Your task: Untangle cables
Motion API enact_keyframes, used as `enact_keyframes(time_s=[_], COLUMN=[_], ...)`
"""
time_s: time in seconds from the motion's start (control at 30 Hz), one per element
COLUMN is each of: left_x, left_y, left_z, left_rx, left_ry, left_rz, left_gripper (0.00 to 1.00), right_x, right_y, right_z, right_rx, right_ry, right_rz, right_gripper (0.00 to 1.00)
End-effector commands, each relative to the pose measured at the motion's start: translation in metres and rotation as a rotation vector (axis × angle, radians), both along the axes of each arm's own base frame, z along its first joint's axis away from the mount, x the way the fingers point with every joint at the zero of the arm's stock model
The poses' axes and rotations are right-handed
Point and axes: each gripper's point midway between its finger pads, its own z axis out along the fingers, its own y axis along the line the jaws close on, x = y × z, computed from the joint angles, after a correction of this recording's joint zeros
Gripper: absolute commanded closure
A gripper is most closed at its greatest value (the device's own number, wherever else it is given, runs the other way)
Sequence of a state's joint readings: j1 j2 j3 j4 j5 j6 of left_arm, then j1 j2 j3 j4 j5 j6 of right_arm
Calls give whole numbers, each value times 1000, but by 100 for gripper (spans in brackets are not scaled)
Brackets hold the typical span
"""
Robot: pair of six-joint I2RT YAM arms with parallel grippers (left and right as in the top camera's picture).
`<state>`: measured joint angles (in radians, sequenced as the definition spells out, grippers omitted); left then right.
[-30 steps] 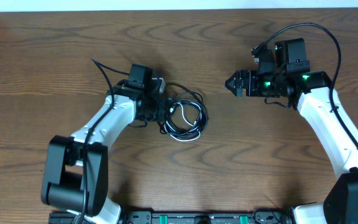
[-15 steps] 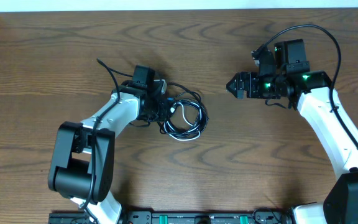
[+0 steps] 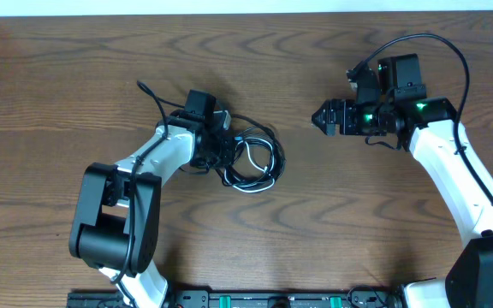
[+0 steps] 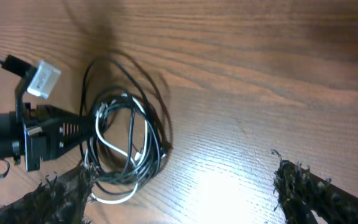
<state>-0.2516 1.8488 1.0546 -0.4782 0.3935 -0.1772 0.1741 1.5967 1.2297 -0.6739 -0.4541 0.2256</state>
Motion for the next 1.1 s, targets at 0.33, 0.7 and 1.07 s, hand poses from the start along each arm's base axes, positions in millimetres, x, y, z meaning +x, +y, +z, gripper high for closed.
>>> enact_keyframes(time_s=[0.33,0.7,1.07], left_x=[15,11,42], left_y=[-7,-6,29], left_z=[194,253,267], left_rx=[-203,-337,-460], left_ry=[-407,-525,-470], left_rz=[176,292,853], left_gripper=[93,93,93], right_x=[0,-13,-9], right_y=[62,113,118], right_z=[46,97,96], right_rx=[220,463,458], right_ry=[-155,-247,-224], right_rz=[213,382,329], right_gripper=[11,18,25])
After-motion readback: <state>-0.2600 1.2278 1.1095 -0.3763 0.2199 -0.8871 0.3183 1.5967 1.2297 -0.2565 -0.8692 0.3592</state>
